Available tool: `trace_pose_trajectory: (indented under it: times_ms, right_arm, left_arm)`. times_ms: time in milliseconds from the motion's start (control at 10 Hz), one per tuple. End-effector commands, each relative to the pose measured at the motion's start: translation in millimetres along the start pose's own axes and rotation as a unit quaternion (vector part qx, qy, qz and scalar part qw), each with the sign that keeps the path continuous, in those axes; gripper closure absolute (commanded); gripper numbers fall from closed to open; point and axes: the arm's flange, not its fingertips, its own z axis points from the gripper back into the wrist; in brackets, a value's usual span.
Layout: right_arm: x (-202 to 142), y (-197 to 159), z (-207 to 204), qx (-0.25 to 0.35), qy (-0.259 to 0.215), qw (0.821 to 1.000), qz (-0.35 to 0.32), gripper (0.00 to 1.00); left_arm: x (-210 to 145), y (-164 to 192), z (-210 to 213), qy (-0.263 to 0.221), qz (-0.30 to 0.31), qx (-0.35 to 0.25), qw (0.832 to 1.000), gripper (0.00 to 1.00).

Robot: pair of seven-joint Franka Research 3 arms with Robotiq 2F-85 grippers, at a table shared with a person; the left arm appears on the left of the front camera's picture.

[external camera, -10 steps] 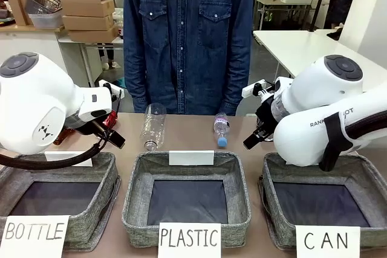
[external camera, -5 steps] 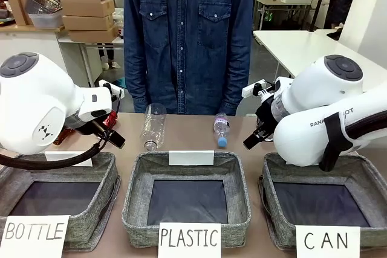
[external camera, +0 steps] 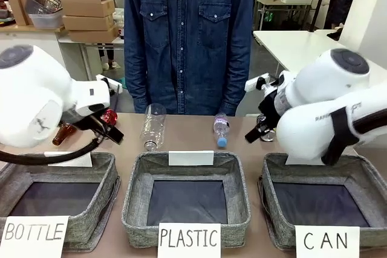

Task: Sort the can waste into the basket.
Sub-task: Pick up the can waste from the table and place it in the right Fabric basket.

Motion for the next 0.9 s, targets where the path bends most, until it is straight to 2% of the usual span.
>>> trace_pose_trajectory:
  times_ms: [0,100,200,300,400,500,600,700,800]
  right_arm:
    - [-4,-15,108,0.045,-0.041,0.996,-0.064,0.00]
    - [-16,-13,140,0.045,-0.068,0.995,-0.058,0.00]
    - [-28,-7,156,0.004,-0.087,0.995,-0.057,0.00]
    - [12,-15,94,0.030,-0.046,0.997,-0.054,0.00]
    - [12,-15,94,0.030,-0.046,0.997,-0.054,0.00]
    - [8,-17,154,0.029,-0.078,0.995,-0.058,0.00]
    - [8,-25,140,0.080,-0.041,0.989,-0.120,0.00]
    - [-1,-38,143,0.198,-0.041,0.964,-0.173,0.00]
    - [-6,-55,149,0.297,-0.022,0.910,-0.288,0.00]
  left_arm:
    - [-20,-4,121,-0.031,0.028,0.018,0.999,0.00]
    - [-29,-12,149,-0.060,0.033,0.027,0.997,0.00]
    - [-32,-21,152,-0.088,0.024,0.061,0.994,0.00]
    - [-29,-28,123,-0.102,-0.018,0.169,0.980,0.00]
    - [11,2,151,-0.069,0.021,0.032,0.997,0.00]
    - [11,2,151,-0.069,0.021,0.032,0.997,0.00]
    - [15,-10,174,-0.093,-0.003,0.084,0.992,0.00]
    - [15,4,175,-0.050,0.034,-0.003,0.998,0.00]
    - [6,28,180,-0.008,0.107,-0.092,0.990,0.00]
